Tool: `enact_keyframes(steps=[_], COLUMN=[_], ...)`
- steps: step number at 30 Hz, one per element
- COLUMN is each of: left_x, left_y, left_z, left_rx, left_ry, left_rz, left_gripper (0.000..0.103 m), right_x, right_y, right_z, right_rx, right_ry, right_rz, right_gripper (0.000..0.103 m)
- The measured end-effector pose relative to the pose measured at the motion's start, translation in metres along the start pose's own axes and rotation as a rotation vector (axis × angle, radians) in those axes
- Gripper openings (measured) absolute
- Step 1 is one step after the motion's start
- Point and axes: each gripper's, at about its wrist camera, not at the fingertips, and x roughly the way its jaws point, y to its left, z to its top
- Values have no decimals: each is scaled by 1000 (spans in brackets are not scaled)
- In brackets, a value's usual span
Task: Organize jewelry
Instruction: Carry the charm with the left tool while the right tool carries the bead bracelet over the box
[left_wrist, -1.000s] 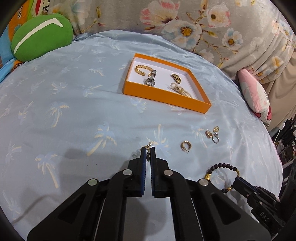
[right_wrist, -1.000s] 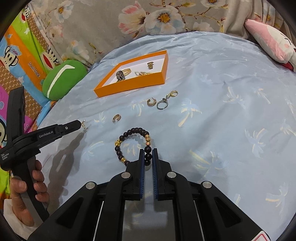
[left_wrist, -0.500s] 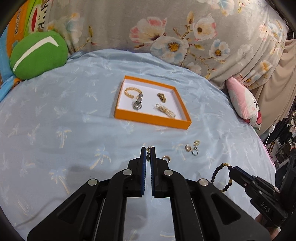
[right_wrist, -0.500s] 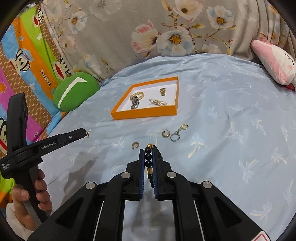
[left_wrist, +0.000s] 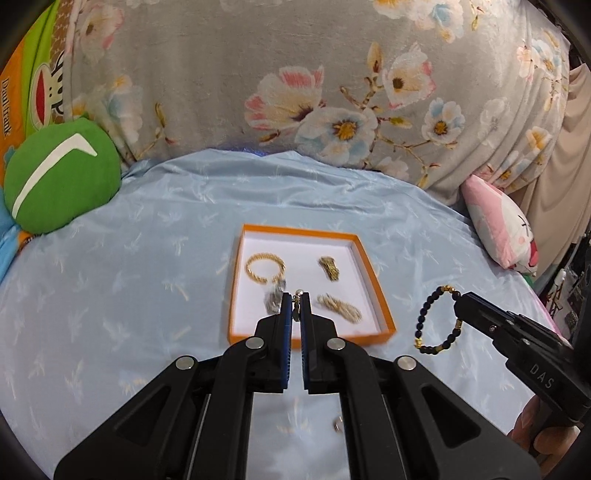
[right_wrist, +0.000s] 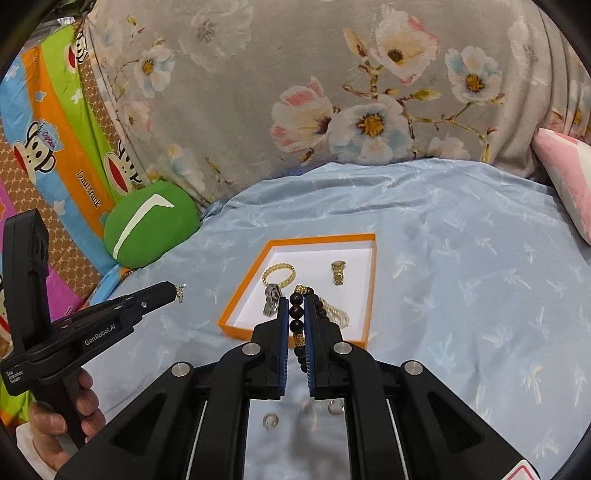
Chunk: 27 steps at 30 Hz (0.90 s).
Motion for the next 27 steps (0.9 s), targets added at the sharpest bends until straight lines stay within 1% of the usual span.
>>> enact_keyframes(steps=[3, 7, 11, 15, 21, 25, 27], left_x=[21, 50, 77, 98, 120, 127, 131], left_y=[4, 12, 20, 25, 30, 30, 28], left_z=[17, 29, 28, 18, 2, -5, -8], left_rx=[0, -11, -30, -35, -50, -58, -60], left_ry=[-2, 19, 55, 88, 139, 159, 170], left_rz=[6, 6, -5, -3, -11, -24, -34], left_gripper=[3, 3, 3, 3, 3, 4, 4], right_x=[35, 79, 121, 158, 188, 194, 192], right_y=[1, 2, 0, -6, -15, -20, -19], right_z=[21, 41, 51, 48, 36, 33, 33], right_rx=[0, 18, 49, 83, 75, 54, 28], right_ry=[28, 59, 93, 144, 191, 207, 199], right_rz=[26, 54, 89, 109, 64, 22, -17], right_gripper=[7, 7, 7, 7, 7, 8, 11])
